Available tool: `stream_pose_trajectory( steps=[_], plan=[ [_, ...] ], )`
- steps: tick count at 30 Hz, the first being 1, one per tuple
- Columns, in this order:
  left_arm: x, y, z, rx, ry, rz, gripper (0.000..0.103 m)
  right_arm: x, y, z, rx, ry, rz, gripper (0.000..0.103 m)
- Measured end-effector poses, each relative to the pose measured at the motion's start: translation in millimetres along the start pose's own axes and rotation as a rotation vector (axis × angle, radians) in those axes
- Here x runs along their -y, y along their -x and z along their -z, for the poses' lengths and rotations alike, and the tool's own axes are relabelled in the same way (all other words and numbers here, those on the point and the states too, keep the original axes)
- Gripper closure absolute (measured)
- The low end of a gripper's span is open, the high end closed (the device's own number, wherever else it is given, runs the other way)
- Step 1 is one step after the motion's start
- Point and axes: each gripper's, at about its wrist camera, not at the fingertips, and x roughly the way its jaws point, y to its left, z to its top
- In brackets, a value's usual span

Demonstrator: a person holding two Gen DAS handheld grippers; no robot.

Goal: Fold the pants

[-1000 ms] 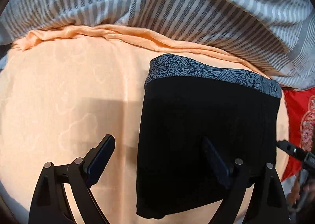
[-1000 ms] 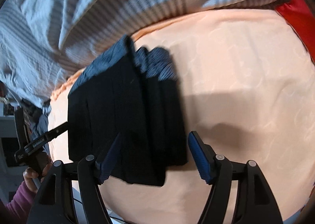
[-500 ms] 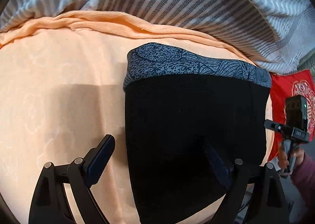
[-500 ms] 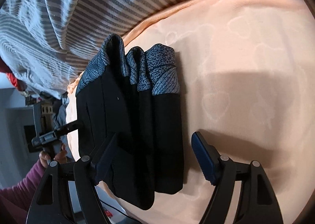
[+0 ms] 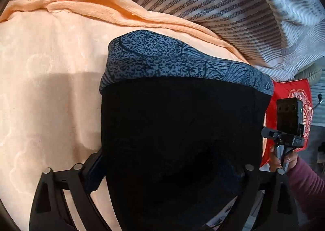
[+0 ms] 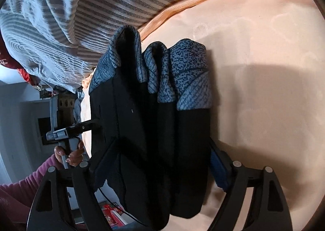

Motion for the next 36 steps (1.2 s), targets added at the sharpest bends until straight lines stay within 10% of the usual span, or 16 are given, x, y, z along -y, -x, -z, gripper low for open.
stream_pose_trajectory(
  steps=[11, 21, 36],
  plan=[
    [3, 2, 14, 0.076, 0.054, 0.001, 0.010, -8, -5, -6, 0.012, -0.043, 0.028, 0.019],
    [35, 30, 25, 0.145, -0.029, -0.077, 0.031, -38, 5, 7, 0.053, -0.067, 0.052, 0.056],
    [87, 63, 83, 0.195, -0.027, -0.124, 0.031, -61, 42, 56, 0.044, -0.056, 0.004, 0.058]
  ],
)
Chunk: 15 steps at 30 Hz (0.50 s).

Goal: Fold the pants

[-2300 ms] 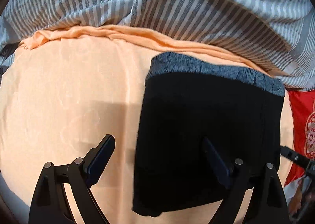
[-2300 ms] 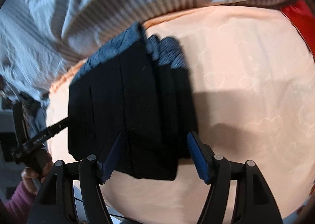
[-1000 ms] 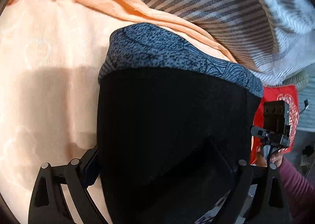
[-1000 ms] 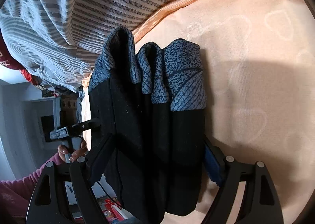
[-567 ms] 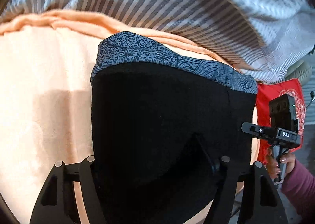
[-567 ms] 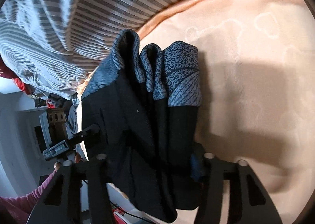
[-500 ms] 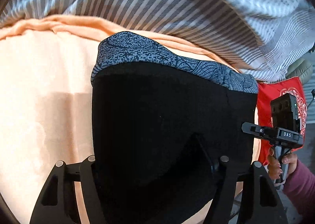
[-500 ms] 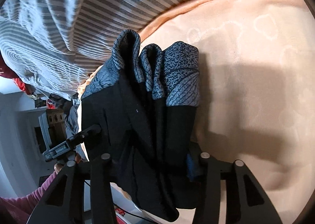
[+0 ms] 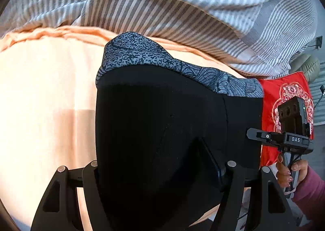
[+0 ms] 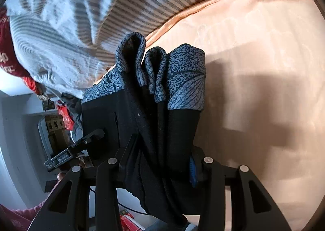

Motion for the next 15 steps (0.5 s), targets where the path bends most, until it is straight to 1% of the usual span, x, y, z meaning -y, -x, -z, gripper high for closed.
stream_pose_trajectory(
  steps=[3, 4, 6, 10, 12, 15],
  plan=[
    [2, -2, 20, -0.002, 0.035, -0.001, 0.031, -2, -1, 15, -0.022, 0.015, 0.003, 0.058],
    [5, -7, 22, -0.006, 0.045, -0.002, 0.031, -1, -2, 21, -0.026, 0.014, 0.005, 0.058],
    [5, -2, 36, -0.022, 0.055, -0.005, 0.031, 3, -2, 31, -0.026, 0.013, 0.012, 0.058],
    [5, -12, 50, -0.044, 0.018, -0.017, 0.031, 11, -6, 55, -0.010, -0.012, 0.010, 0.058],
    [-1, -18, 54, -0.063, 0.013, -0.018, 0.031, 15, -11, 62, -0.004, -0.029, 0.013, 0.058],
    [-12, -27, 60, -0.085, -0.005, -0.028, 0.031, 24, -17, 74, 0.010, -0.036, 0.044, 0.057]
  ],
)
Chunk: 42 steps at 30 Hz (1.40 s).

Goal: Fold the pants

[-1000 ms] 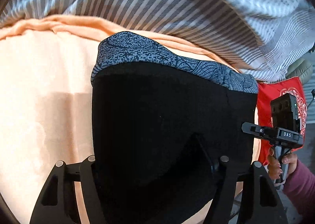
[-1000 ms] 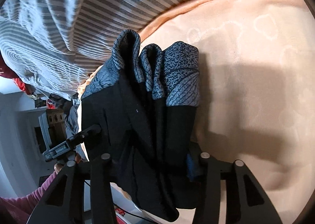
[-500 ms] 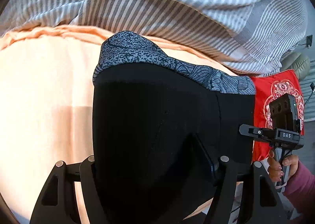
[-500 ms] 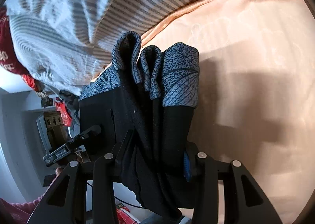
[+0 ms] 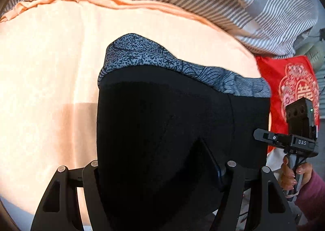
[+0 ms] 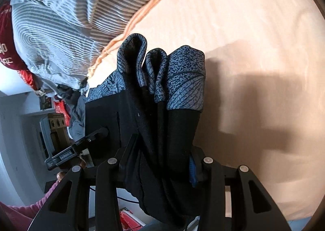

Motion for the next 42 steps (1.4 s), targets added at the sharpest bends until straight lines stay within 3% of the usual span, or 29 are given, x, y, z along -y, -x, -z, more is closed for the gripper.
stream_pose_trajectory(
  steps=[4, 6, 8, 16, 21, 22, 25, 29, 35, 36, 42],
  plan=[
    [-12, -8, 6, -0.022, 0.005, 0.010, 0.031, 1, -2, 6, 0.023, -0.017, 0.034, 0.054],
    [-17, -7, 11, -0.021, 0.011, 0.018, 0.028, -3, -1, 4, 0.035, -0.033, 0.058, 0.048],
    [-17, -7, 13, -0.023, 0.006, 0.009, 0.028, -7, 3, 3, 0.048, -0.047, 0.115, 0.046],
    [-18, 26, 14, 0.053, -0.002, -0.101, 0.028, -12, 32, 6, 0.137, -0.077, 0.202, 0.046],
    [-8, 43, 19, 0.124, -0.002, -0.170, 0.028, -33, 39, 6, 0.194, -0.020, 0.286, 0.076],
    [-6, 45, 21, 0.130, -0.006, -0.178, 0.028, -40, 40, 6, 0.203, 0.007, 0.298, 0.078],
    [11, 41, 25, 0.145, -0.035, -0.204, 0.028, -64, 38, 10, 0.223, 0.111, 0.320, 0.079],
    [19, 27, 40, 0.115, -0.068, -0.244, 0.028, -80, 22, 22, 0.179, 0.192, 0.367, 0.079],
    [23, 9, 57, 0.107, -0.123, -0.360, 0.025, -64, -4, 55, 0.101, 0.215, 0.476, 0.079],
    [22, 7, 57, 0.105, -0.123, -0.364, 0.019, -60, -4, 58, 0.101, 0.208, 0.485, 0.079],
    [21, 3, 58, 0.103, -0.122, -0.380, 0.019, -52, -2, 59, 0.100, 0.186, 0.491, 0.079]
  ],
)
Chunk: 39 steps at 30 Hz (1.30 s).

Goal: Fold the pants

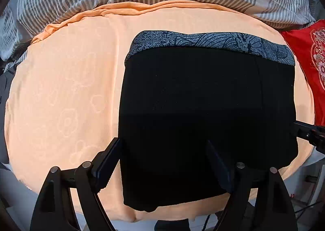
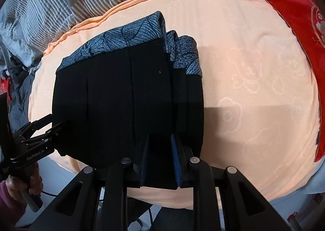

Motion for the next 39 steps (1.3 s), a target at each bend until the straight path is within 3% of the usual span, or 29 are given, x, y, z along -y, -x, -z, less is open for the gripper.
stream_pose_trajectory(
  steps=[8, 19, 27, 33, 34, 35, 39],
  plan=[
    [5, 5, 4, -0.017, 0.007, -0.026, 0.019, -10, -6, 6, 0.024, 0.084, 0.090, 0.079],
    [-1, 30, 15, -0.033, 0.042, -0.025, 0.019, -12, -2, 10, -0.045, -0.011, 0.127, 0.075],
    [7, 52, 22, -0.039, 0.008, -0.037, 0.019, -20, 14, 49, -0.108, -0.074, 0.114, 0.037],
    [13, 68, 31, -0.058, -0.013, -0.024, 0.019, -33, 35, 76, -0.096, -0.082, 0.105, 0.026],
    [14, 69, 32, -0.062, -0.017, -0.022, 0.017, -36, 37, 78, -0.089, -0.080, 0.105, 0.025],
    [16, 71, 33, -0.068, -0.022, -0.023, 0.002, -39, 41, 80, -0.083, -0.077, 0.104, 0.024],
    [22, 79, 39, -0.081, -0.040, -0.014, 0.000, -55, 49, 84, -0.063, -0.057, 0.104, 0.023]
  ],
)
